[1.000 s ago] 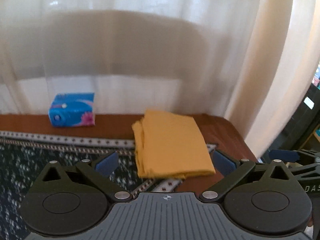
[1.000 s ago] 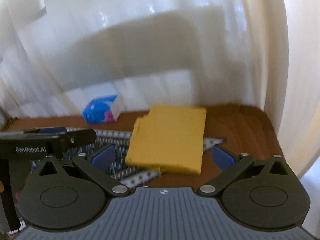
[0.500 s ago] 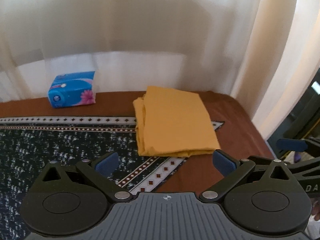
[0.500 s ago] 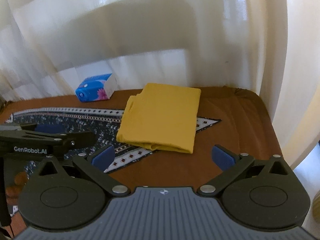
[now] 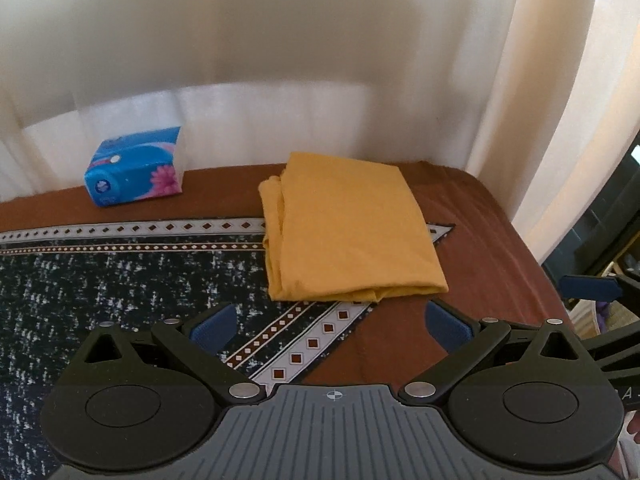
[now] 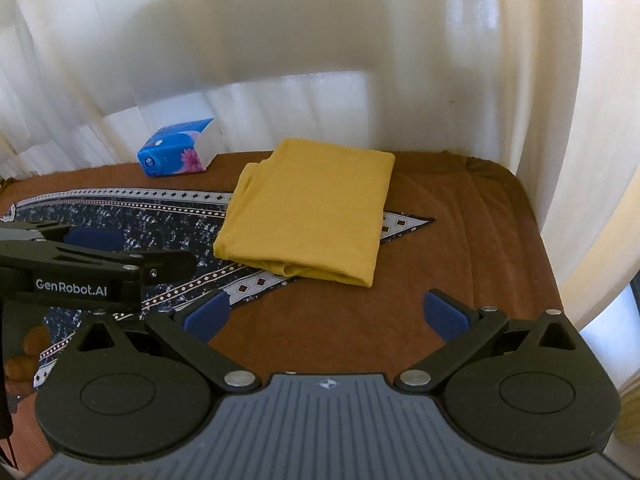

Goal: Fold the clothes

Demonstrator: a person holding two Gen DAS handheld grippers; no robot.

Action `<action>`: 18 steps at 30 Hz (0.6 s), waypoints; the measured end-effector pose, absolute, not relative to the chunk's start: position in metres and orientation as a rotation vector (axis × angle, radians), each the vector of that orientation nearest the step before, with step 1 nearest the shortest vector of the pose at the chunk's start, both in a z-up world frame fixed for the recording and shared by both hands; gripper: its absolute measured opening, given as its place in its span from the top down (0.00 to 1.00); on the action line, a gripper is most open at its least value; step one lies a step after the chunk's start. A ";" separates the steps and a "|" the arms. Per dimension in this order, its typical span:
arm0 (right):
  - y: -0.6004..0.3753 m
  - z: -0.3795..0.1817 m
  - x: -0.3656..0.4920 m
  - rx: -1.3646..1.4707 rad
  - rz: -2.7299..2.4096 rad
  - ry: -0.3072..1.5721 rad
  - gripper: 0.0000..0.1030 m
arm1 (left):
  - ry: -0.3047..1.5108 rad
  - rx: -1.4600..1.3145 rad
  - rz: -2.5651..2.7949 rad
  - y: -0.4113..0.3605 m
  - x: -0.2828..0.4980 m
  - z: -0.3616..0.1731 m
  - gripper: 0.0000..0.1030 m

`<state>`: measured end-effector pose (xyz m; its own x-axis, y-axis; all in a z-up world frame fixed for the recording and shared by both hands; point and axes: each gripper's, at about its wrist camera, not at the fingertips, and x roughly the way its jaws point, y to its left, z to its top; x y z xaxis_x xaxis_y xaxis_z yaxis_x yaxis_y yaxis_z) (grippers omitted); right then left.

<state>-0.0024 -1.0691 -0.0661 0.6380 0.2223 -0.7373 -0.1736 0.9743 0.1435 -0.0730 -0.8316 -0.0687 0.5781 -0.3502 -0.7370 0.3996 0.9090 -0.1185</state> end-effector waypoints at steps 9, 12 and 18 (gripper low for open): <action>-1.070 -0.068 0.002 0.065 0.221 0.857 0.00 | 0.844 0.059 -0.462 -0.834 -0.071 -0.067 0.00; -1.070 -0.069 0.003 0.061 0.221 0.858 0.00 | 0.842 0.073 -0.460 -0.836 -0.073 -0.068 0.00; -1.069 -0.070 0.004 0.060 0.221 0.860 0.00 | 0.850 0.068 -0.470 -0.836 -0.072 -0.068 0.00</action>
<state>0.0035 -1.0686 -0.0699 0.6311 0.2174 -0.7446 -0.1689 0.9754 0.1417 -0.0717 -0.8355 -0.0680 0.5645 -0.3724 -0.7367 0.4258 0.8959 -0.1266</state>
